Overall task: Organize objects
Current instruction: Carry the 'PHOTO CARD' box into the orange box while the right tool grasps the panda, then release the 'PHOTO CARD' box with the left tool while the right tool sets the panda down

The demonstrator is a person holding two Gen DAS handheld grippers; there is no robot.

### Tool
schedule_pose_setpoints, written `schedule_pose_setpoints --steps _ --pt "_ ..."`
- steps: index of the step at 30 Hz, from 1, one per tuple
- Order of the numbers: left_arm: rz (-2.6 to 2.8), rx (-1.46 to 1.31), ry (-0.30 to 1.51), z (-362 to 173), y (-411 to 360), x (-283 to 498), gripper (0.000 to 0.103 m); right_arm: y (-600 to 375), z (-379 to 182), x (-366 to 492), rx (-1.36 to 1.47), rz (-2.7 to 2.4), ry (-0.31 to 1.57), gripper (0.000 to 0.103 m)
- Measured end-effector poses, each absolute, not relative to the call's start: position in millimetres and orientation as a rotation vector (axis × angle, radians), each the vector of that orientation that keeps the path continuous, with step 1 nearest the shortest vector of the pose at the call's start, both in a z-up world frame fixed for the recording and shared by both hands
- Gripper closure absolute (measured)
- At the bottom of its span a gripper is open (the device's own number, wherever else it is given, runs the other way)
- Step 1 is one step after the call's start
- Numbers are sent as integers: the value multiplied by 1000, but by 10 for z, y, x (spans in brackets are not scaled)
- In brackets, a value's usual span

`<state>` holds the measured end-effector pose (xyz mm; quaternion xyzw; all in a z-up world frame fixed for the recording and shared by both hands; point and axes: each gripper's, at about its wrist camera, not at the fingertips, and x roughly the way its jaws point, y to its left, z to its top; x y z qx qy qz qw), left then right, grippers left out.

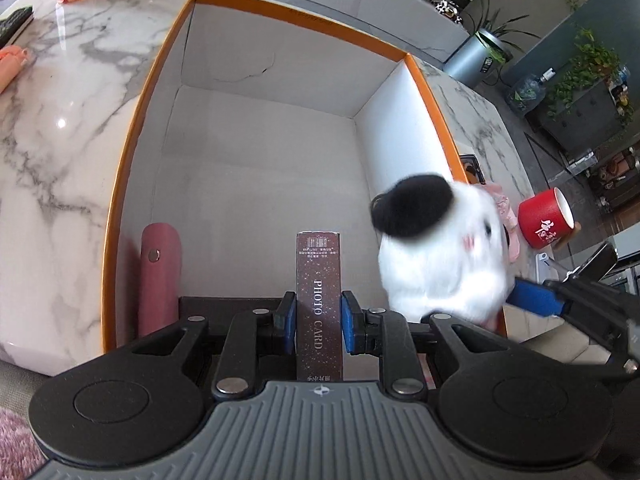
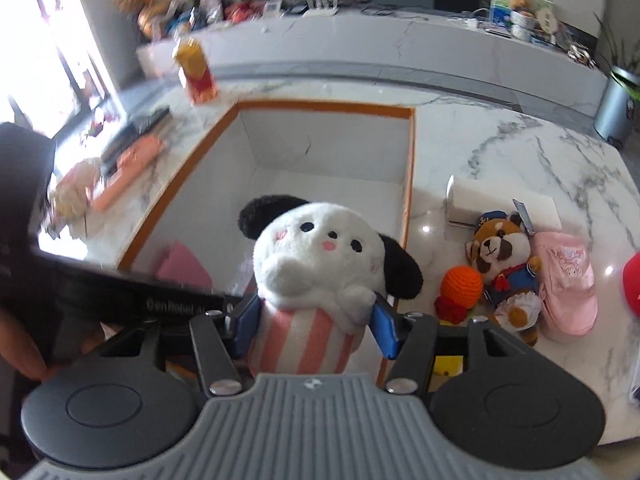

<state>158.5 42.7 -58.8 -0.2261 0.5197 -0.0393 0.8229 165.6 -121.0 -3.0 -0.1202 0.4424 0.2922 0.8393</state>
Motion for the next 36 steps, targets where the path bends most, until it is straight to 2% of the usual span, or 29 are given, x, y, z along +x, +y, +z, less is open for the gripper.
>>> schedule_pose_setpoints --steps 7,13,20,22,26,29,32,36 --pt "-69 -498 1100 -611 480 1553 77 -1059 -162 1645 -406 646 1013 43" --pt "-44 -475 1080 -621 487 1525 76 -1084 -132 1749 -340 675 1131 43" --pt "-47 -415 1087 -630 379 1531 76 -1102 -5 1797 -376 685 1075 45" --pt "-56 -410 1093 -643 371 1538 76 -1042 5 1815 -439 706 1013 54" --pt "-66 -411 1106 -680 365 1542 75 -929 -57 1880 -572 764 938 55" --pt "-72 -430 1104 -680 411 1538 75 -860 -128 1971 -626 823 939 57" --pt "-73 -436 1084 -604 478 1511 69 -822 -215 2111 -619 859 975 58" --pt "-125 -469 1081 -566 543 1506 69 -806 -300 2247 -580 885 1021 62"
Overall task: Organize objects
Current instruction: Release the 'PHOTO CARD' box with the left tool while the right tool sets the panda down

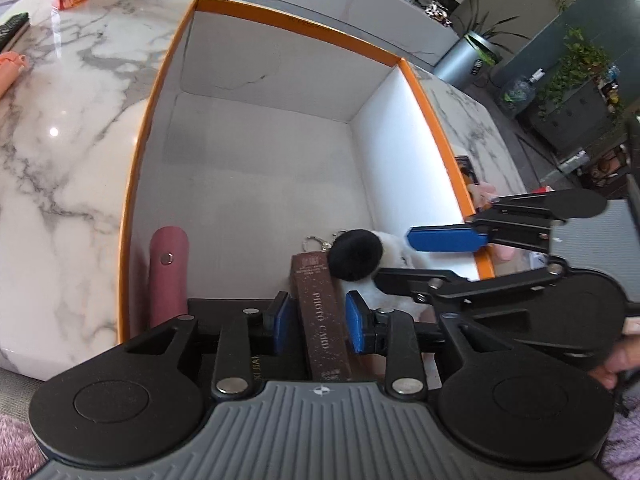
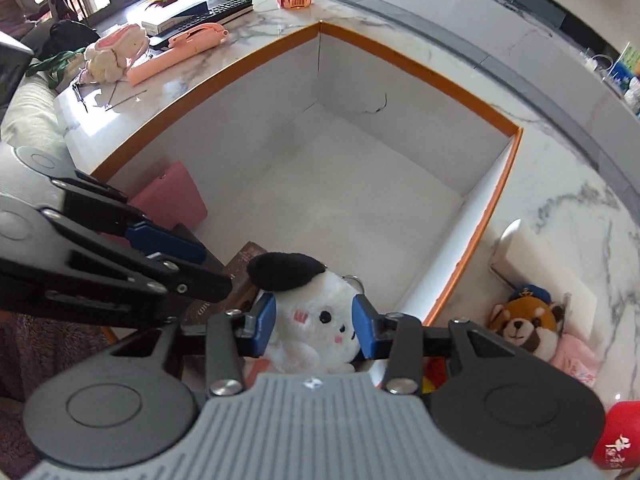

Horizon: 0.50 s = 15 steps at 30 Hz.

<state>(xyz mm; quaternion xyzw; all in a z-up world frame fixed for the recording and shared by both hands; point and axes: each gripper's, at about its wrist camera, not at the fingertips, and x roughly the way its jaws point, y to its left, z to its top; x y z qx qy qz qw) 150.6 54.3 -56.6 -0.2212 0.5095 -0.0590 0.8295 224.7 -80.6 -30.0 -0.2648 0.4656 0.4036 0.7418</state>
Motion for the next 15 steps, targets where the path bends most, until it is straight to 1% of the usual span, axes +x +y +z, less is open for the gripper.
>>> schedule_pose_setpoints --steps 1,2,4,6,8,10,13,15 --pt "-131 -466 1084 -576 531 1515 71 -802 -324 2276 -561 891 1046 67" --pt "-138 -455 1089 -594 514 1523 74 -802 -336 2287 -538 892 1064 68" --pt "-154 -442 1101 -637 480 1533 82 -761 -326 2311 -519 845 1120 70" --pt "-168 -432 1085 -637 461 1528 82 -742 -306 2334 -479 789 1203 72" --pt "-190 -447 1080 -641 454 1533 85 -745 -305 2358 -456 765 1243 74" --pt "-233 -465 1080 -643 431 1533 90 -744 -312 2366 -451 759 1251 76" --pt "-243 -461 1097 -682 394 1553 102 -702 -347 2311 -489 739 1206 78" --pt "-240 -475 1103 -706 413 1542 102 -668 -366 2265 -506 734 1177 78"
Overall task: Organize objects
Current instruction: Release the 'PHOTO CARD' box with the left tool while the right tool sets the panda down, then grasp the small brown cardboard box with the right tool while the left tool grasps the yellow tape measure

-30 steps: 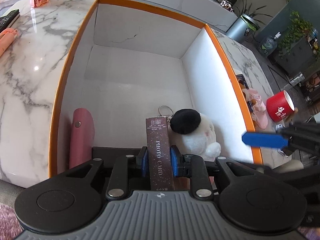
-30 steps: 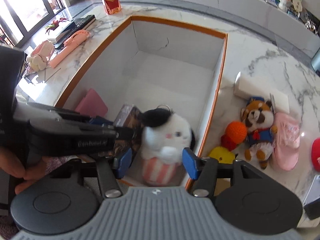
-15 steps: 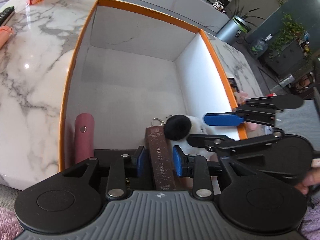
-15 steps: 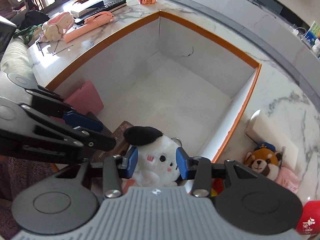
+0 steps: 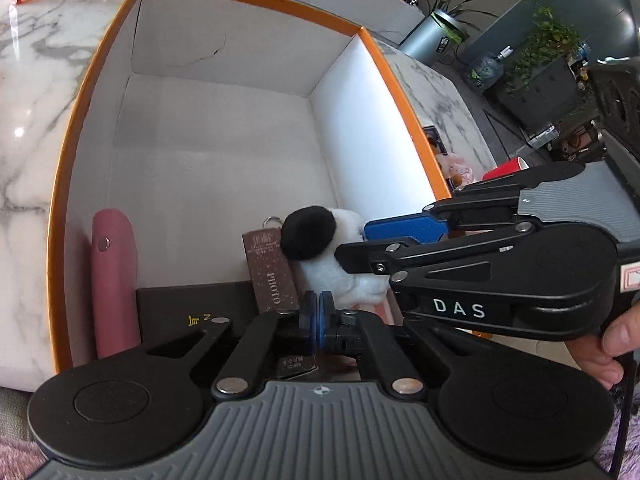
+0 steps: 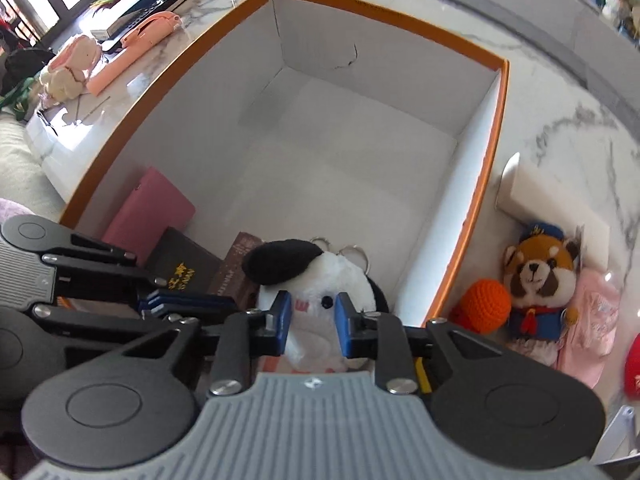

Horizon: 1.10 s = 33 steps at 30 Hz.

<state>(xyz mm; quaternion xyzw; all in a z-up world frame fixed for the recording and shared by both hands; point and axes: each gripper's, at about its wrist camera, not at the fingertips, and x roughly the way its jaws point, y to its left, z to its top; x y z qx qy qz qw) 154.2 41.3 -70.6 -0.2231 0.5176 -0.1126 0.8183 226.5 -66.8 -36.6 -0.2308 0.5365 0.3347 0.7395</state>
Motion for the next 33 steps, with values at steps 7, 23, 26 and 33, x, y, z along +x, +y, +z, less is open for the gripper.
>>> schedule_pose_setpoints --steps 7,23,26,33 --pt "-241 -443 1026 -501 391 1447 95 -889 -198 2172 -433 753 1096 75" --pt "-337 -145 913 -116 -397 1277 86 -2375 -15 1755 13 526 919 39" --pt "-316 -133 932 -155 -450 1295 86 -2397 -175 1539 -17 525 895 31" --pt "-297 -113 948 -207 -502 1313 85 -2375 -601 1380 -73 512 890 26"
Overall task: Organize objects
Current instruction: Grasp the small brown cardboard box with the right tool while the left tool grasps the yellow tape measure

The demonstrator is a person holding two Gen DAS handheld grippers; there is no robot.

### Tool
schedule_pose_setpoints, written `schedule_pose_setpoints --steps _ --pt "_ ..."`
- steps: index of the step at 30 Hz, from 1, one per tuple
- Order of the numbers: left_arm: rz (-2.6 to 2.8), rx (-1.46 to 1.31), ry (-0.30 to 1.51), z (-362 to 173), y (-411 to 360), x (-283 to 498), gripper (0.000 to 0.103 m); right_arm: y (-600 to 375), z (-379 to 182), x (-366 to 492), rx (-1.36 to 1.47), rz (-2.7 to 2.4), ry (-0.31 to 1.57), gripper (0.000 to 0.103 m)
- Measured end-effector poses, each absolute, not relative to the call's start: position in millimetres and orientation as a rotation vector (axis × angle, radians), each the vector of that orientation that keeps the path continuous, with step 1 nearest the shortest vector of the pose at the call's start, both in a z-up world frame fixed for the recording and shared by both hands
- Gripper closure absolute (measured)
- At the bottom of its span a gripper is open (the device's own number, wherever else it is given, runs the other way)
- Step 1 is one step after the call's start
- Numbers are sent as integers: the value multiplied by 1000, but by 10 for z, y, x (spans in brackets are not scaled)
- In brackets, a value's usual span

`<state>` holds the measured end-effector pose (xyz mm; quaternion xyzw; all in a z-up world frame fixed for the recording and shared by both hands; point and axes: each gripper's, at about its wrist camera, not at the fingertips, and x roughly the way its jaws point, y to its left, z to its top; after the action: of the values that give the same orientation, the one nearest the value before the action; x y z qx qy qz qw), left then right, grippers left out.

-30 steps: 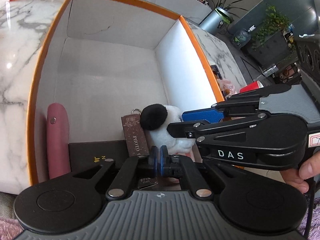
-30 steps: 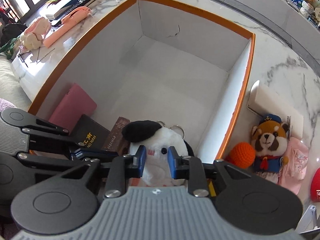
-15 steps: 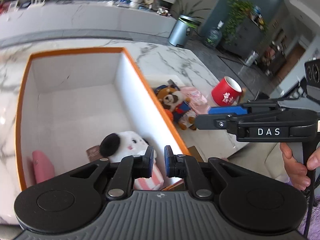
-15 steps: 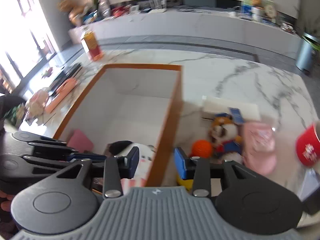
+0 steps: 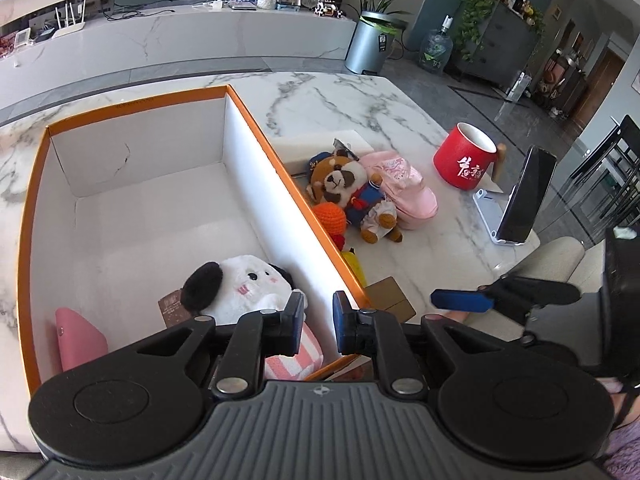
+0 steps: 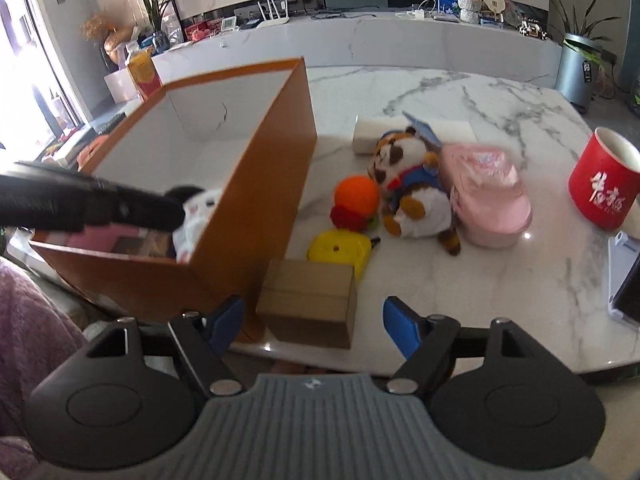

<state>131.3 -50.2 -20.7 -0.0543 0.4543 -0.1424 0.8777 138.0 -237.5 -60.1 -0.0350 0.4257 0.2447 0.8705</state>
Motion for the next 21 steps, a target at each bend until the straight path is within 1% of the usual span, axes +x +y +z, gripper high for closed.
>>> schedule_pose_setpoints --steps 6,10,13,21 --pt "-285 -101 964 -269 -525 1338 85 -2354 -764 1469 -8 507 882 26" --pt "-283 -93 957 -258 -536 1350 85 -2278 -866 1491 -15 492 865 26" --pt "-292 -77 947 -225 -564 1363 85 -2270 -894 1511 -13 503 867 36" --pt "-286 40 886 -61 -789 1423 85 -2542 -687 1504 -17 433 863 39"
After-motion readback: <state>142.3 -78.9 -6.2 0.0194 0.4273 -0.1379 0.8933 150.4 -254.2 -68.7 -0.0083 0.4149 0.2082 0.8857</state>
